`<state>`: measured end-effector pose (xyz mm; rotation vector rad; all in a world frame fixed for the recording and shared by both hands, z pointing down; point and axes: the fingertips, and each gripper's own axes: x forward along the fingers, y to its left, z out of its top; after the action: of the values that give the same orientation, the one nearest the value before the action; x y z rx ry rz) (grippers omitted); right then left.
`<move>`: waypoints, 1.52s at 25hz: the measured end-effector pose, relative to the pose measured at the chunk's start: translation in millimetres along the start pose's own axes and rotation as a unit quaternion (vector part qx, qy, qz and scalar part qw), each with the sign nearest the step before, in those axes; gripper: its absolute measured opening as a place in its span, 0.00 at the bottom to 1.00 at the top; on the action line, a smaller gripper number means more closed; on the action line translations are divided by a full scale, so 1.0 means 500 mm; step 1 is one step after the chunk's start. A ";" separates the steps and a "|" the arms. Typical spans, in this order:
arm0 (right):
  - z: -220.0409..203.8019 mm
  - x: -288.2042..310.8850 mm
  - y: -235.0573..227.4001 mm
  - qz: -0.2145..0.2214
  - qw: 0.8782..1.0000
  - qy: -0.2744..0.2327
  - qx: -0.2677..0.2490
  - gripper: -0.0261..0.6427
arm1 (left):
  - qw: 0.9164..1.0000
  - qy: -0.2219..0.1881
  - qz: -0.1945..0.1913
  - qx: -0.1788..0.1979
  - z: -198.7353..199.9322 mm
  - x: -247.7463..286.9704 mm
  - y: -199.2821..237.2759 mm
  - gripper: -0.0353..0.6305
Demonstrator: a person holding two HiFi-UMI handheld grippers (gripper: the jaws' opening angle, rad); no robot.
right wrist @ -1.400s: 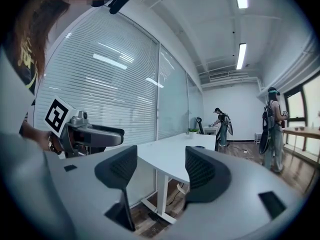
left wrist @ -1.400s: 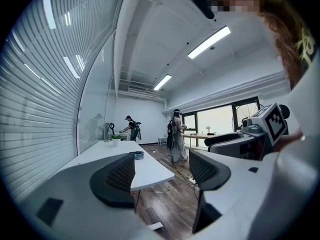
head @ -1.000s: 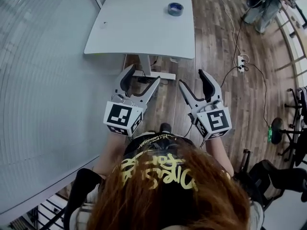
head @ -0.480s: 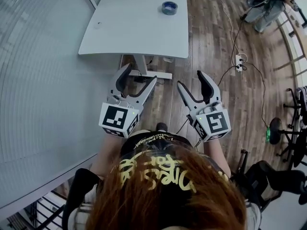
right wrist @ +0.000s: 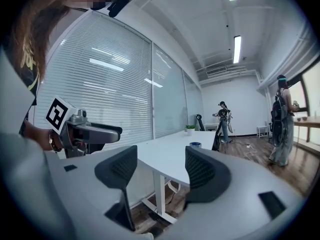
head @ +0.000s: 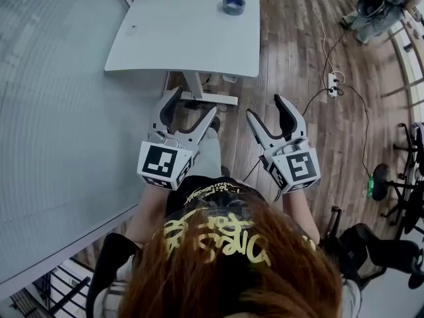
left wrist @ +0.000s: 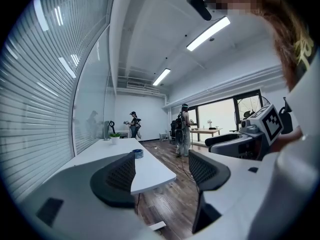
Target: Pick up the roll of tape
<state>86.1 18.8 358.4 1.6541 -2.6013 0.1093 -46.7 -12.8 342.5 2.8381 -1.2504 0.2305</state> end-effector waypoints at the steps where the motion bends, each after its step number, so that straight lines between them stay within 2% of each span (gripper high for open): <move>1: 0.004 0.004 -0.006 -0.002 1.000 -0.001 -0.001 0.46 | 1.000 -0.002 -0.003 0.000 0.004 0.009 0.001 0.55; 7: 0.015 0.051 -0.044 -0.011 1.000 -0.004 -0.013 0.46 | 1.000 -0.013 -0.026 0.002 0.014 0.086 0.023 0.55; 15: 0.024 0.170 -0.106 -0.015 1.000 -0.009 -0.007 0.46 | 0.999 -0.027 -0.045 -0.001 0.022 0.206 0.102 0.55; 24: 0.063 0.310 -0.190 -0.024 1.000 -0.003 -0.013 0.46 | 0.997 -0.020 -0.074 0.002 0.060 0.351 0.183 0.54; 38: 0.057 0.496 -0.297 -0.037 0.999 0.010 -0.003 0.46 | 0.994 -0.003 -0.104 0.010 0.064 0.538 0.302 0.54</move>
<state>115.2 -270.2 355.9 1.7344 -2.5200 0.1151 25.0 -314.4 346.3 2.9588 -0.9464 0.2283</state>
